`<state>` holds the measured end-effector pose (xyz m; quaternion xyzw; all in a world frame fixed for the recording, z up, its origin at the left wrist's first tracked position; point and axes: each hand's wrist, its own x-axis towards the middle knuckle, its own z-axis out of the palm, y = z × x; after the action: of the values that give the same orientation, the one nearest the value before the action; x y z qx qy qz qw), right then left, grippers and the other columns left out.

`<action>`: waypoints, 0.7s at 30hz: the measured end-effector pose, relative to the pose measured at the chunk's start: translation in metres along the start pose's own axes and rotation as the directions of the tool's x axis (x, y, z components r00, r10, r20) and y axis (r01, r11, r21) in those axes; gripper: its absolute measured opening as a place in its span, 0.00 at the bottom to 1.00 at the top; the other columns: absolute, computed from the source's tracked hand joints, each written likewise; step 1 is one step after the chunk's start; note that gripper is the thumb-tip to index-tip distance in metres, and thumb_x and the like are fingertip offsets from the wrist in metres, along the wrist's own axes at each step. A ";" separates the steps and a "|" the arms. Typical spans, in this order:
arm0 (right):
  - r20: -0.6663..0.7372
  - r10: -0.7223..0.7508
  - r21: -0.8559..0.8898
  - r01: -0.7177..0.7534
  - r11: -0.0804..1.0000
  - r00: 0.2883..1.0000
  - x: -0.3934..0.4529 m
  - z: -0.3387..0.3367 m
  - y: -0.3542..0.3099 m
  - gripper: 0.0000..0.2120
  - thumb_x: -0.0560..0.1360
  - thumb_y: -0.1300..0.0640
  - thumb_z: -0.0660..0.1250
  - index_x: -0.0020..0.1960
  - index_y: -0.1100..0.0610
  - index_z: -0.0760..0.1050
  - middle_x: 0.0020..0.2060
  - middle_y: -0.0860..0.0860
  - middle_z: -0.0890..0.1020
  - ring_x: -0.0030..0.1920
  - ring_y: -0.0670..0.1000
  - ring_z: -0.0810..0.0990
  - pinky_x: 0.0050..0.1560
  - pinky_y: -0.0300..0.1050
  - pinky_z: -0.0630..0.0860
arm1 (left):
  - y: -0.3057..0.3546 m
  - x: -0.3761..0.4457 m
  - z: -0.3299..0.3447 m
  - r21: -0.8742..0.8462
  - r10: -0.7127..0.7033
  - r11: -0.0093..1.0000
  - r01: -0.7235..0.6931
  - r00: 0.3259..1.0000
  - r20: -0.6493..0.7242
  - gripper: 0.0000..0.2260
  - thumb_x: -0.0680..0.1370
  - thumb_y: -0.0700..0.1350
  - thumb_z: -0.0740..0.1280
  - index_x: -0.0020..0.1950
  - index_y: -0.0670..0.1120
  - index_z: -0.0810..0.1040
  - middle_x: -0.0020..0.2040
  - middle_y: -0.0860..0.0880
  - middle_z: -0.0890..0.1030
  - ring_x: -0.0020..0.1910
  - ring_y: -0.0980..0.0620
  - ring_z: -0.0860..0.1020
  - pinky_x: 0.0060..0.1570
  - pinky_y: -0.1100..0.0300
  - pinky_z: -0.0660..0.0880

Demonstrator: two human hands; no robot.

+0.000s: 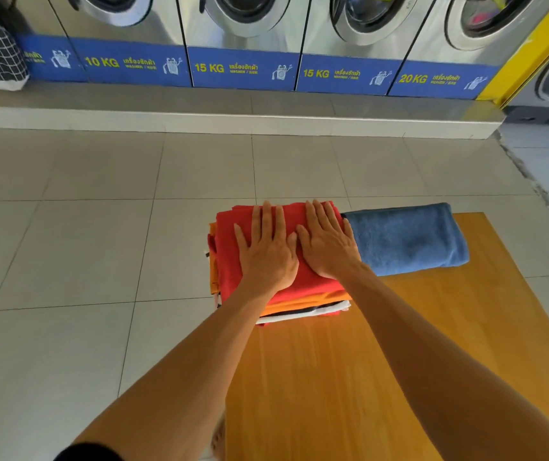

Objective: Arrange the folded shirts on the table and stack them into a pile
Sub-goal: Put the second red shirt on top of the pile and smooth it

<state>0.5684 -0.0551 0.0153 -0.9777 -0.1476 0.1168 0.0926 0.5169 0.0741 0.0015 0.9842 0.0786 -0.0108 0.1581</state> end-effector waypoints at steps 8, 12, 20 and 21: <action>-0.307 0.339 0.309 -0.244 0.919 0.889 -0.037 -0.017 0.047 0.18 0.82 0.48 0.57 0.59 0.58 0.77 0.56 0.56 0.81 0.61 0.60 0.76 0.57 0.55 0.74 | -0.065 -0.017 -0.051 -0.385 -0.468 0.831 0.401 0.879 -0.094 0.24 0.82 0.53 0.54 0.71 0.37 0.63 0.66 0.35 0.72 0.63 0.38 0.73 0.55 0.46 0.73; -0.103 0.508 0.543 -0.379 0.749 0.855 -0.033 -0.023 0.039 0.22 0.82 0.43 0.55 0.37 0.56 0.72 0.33 0.50 0.77 0.40 0.55 0.77 0.40 0.47 0.71 | -0.069 -0.009 -0.065 -0.554 -0.528 0.634 0.539 0.825 0.199 0.28 0.80 0.61 0.54 0.57 0.37 0.75 0.40 0.45 0.77 0.34 0.50 0.75 0.28 0.59 0.65; -0.006 0.426 0.483 -0.370 0.793 0.905 -0.021 -0.020 0.021 0.30 0.79 0.33 0.54 0.61 0.58 0.73 0.52 0.54 0.80 0.54 0.57 0.78 0.51 0.53 0.73 | -0.054 0.002 -0.059 -0.779 -0.501 0.467 0.417 0.852 0.156 0.17 0.80 0.59 0.58 0.53 0.45 0.72 0.40 0.50 0.74 0.34 0.54 0.72 0.31 0.60 0.66; -0.007 0.415 0.478 -0.362 0.801 0.910 -0.019 -0.021 0.021 0.28 0.80 0.34 0.53 0.61 0.58 0.73 0.53 0.54 0.80 0.56 0.58 0.78 0.52 0.54 0.74 | -0.056 0.004 -0.058 -0.807 -0.497 0.422 0.413 0.850 0.175 0.16 0.80 0.58 0.58 0.51 0.45 0.72 0.40 0.50 0.74 0.35 0.52 0.72 0.33 0.60 0.68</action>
<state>0.5612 -0.0837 0.0346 -0.9407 0.0939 0.1106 0.3066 0.5121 0.1457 0.0388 0.7346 0.3443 0.0293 0.5839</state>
